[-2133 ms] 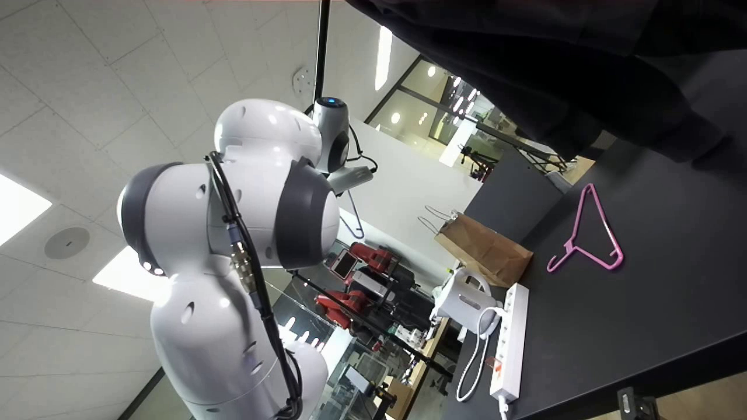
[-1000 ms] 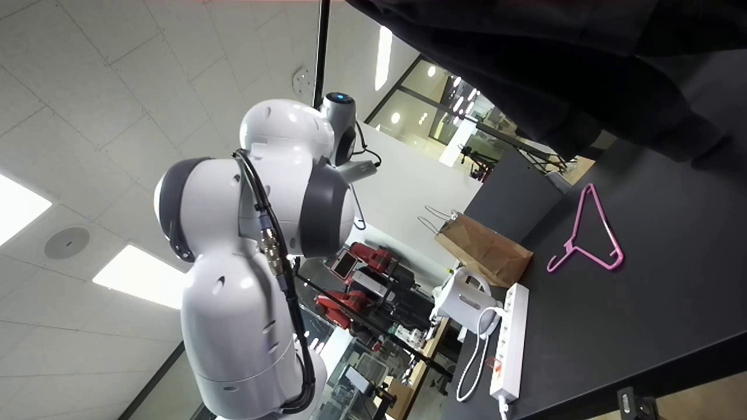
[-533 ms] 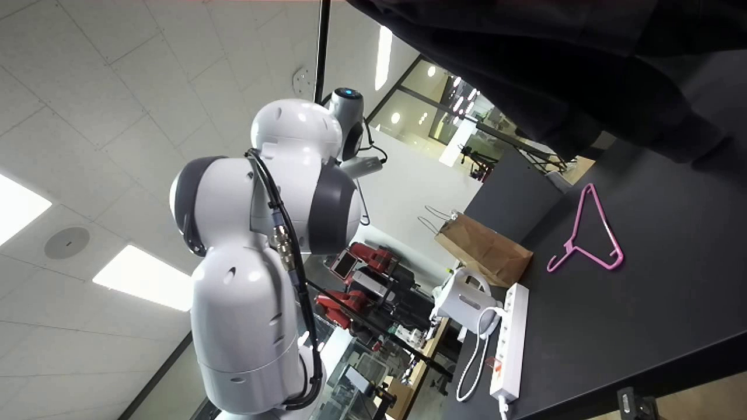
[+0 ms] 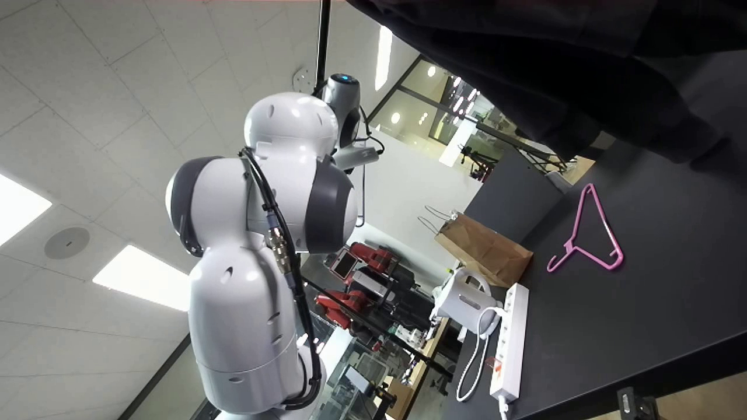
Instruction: Hang the blue coat hanger on the rod
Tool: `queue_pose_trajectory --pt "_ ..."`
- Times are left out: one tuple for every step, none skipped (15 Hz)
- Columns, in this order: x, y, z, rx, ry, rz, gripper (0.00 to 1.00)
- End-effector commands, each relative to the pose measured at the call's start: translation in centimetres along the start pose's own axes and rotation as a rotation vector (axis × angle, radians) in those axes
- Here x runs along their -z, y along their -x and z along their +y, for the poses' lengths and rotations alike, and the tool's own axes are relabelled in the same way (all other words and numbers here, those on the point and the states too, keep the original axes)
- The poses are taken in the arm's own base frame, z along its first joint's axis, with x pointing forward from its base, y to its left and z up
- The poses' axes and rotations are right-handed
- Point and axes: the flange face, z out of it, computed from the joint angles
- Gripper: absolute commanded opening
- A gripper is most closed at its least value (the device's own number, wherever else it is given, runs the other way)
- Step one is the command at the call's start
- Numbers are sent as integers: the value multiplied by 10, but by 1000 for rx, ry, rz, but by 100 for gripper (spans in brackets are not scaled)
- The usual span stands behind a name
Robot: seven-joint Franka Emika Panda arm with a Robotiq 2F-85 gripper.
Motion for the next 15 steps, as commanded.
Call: queue_pose_trajectory --pt "8 -18 -19 -39 19 -29 73" --pt "10 -19 -24 -41 23 -33 81" --pt "11 -19 -26 -42 26 -36 88" --pt "13 -19 -28 -44 26 -41 94" --pt "15 -19 -30 -47 27 -45 99" --pt "16 -19 -31 -49 25 -45 100" --pt "17 -19 -32 -52 23 -47 100" --pt "18 -18 -33 -56 20 -47 100" --pt "18 -18 -33 -63 15 -46 100" --pt "18 -18 -33 -69 11 -45 100" --pt "18 -17 -33 -75 8 -48 100" --pt "17 -17 -33 -82 6 -53 100" --pt "17 -17 -34 -89 7 -61 100" --pt "17 -17 -35 -96 12 -72 100" --pt "18 -17 -37 -106 25 -85 100"
